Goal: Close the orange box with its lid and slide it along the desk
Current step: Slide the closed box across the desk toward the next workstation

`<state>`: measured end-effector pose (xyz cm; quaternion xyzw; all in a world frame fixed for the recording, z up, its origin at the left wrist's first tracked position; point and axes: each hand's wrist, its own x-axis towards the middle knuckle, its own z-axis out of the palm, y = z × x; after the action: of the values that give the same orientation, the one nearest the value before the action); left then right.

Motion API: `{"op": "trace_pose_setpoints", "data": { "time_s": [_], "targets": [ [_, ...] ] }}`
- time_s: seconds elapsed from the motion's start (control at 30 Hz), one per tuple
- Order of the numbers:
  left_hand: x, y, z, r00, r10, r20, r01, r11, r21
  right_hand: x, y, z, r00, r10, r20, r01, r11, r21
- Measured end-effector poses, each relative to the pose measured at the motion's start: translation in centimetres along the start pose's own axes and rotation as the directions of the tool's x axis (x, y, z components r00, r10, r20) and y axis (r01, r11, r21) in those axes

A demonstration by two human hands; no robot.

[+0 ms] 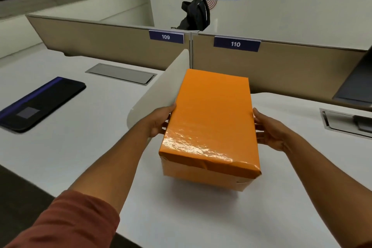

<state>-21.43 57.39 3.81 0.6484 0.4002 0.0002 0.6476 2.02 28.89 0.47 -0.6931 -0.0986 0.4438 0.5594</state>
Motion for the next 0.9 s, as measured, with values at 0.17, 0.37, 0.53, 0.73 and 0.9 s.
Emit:
{"op": "trace_pose_setpoints", "data": {
  "time_s": [0.17,0.37,0.53,0.73,0.9],
  "targets": [
    [2.7,2.4,-1.4,0.998,0.05,-0.047,-0.043,0.988,0.149,1.3,0.0,2.7,0.998,-0.026,-0.06,0.028,0.999,0.028],
    [5.3,3.5,-2.4,0.972,0.198,-0.129,-0.102,0.845,0.525,3.1,-0.1,5.2,0.995,-0.048,-0.089,0.05,0.999,0.013],
    [6.2,3.1,-3.1,0.909,0.391,-0.144,-0.223,0.747,0.626,4.1,-0.4,6.9,0.992,-0.078,-0.104,0.083,0.996,0.045],
    [5.9,2.4,-1.0,0.812,0.579,-0.071,-0.275,0.488,0.829,4.8,-0.9,9.3,0.99,-0.078,-0.12,0.086,0.994,0.064],
    [4.9,2.2,0.4,0.813,0.582,0.004,-0.248,0.341,0.907,4.8,-0.7,10.5,0.983,-0.09,-0.162,0.109,0.987,0.114]
  ]
}}
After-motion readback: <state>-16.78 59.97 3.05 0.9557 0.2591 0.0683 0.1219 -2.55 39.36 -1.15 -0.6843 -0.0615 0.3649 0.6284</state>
